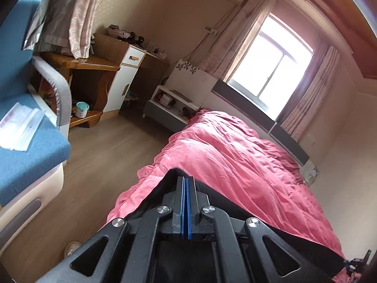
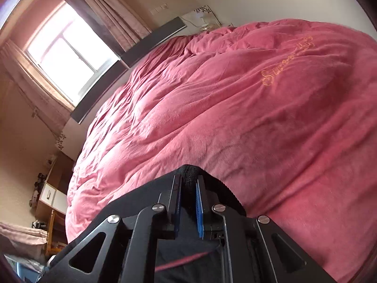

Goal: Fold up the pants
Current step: 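Grasp the pants edge with the left gripper while the right gripper grasps the other leg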

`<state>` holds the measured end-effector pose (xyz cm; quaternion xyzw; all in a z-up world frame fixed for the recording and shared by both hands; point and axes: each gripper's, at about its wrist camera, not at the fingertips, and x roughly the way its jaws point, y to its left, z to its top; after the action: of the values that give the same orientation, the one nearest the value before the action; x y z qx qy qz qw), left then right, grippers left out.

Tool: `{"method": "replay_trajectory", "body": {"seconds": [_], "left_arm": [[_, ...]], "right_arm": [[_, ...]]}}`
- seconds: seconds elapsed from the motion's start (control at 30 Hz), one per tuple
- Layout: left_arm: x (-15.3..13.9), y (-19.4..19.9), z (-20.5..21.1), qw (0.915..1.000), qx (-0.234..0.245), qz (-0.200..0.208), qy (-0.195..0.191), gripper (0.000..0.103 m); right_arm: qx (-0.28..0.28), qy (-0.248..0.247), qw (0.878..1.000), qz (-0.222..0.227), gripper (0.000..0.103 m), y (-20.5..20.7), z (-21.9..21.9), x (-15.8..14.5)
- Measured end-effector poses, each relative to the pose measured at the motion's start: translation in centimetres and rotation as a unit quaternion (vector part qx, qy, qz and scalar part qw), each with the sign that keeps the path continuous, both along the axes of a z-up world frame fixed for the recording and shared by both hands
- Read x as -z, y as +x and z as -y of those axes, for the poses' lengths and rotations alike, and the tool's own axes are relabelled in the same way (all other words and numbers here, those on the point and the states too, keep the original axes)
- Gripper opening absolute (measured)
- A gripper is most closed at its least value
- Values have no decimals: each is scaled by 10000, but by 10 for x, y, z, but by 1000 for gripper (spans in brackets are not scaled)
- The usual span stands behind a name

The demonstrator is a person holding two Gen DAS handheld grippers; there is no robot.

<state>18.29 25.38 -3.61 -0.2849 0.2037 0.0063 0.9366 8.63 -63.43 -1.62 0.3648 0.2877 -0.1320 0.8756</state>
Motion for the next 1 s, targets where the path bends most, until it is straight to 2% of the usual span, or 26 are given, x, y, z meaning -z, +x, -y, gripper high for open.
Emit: {"method": "replay_trajectory", "body": {"seconds": [0.07, 0.13, 0.23, 0.3, 0.33, 0.37, 0.4, 0.47, 0.5, 0.53, 0.67, 0.8, 0.87, 0.97, 1.0], "left_arm": [[5, -23, -14, 9998, -133, 18, -177, 0], [18, -46, -30, 9987, -301, -129, -384, 0], [39, -61, -37, 9970, -397, -419, -507, 2], [51, -62, -35, 9956, -463, -669, -468, 16], [55, -58, -33, 9948, -451, -773, -489, 28], [60, -51, -31, 9936, -408, -921, -518, 34], [63, -41, -29, 9924, -299, -1062, -553, 35], [67, -14, -21, 9899, -56, -1318, -523, 37], [68, 3, -16, 9879, 12, -1494, -417, 38], [68, 17, -12, 9866, 51, -1601, -326, 40], [67, 80, 0, 9832, 186, -1814, 12, 49], [71, 141, 10, 9736, 239, -2203, 555, 53], [80, 169, 15, 9664, 474, -2445, 630, 54], [98, 201, 20, 9494, 910, -2927, 683, 54], [104, 206, 21, 9446, 1022, -3036, 720, 54]], "right_arm": [[56, 39, 10000, 37, 9, -23, -2, 6], [164, 122, 9998, 73, 2, -45, -1, 14], [361, 141, 9992, 16, 2, -76, 5, 28], [362, 442, 9983, 77, 7, -89, 9, 40], [338, 595, 9976, 94, 7, -92, 8, 46], [285, 609, 9977, 94, 7, -92, 6, 48], [212, 518, 9984, 21, 7, -88, 2, 48], [18, 289, 9994, -191, 27, -69, -5, 42], [-42, 186, 9995, -247, 50, -59, -7, 39], [-57, 50, 9995, -291, 63, -47, -9, 34], [-123, -375, 9982, -458, 63, 17, -9, 18], [-89, -513, 9935, -1015, 61, 84, -3, 28], [-60, -524, 9896, -1341, 58, 111, 1, 38], [-39, -460, 9843, -1703, 32, 136, 7, 54], [-45, -443, 9833, -1764, 19, 140, 8, 58]]}}
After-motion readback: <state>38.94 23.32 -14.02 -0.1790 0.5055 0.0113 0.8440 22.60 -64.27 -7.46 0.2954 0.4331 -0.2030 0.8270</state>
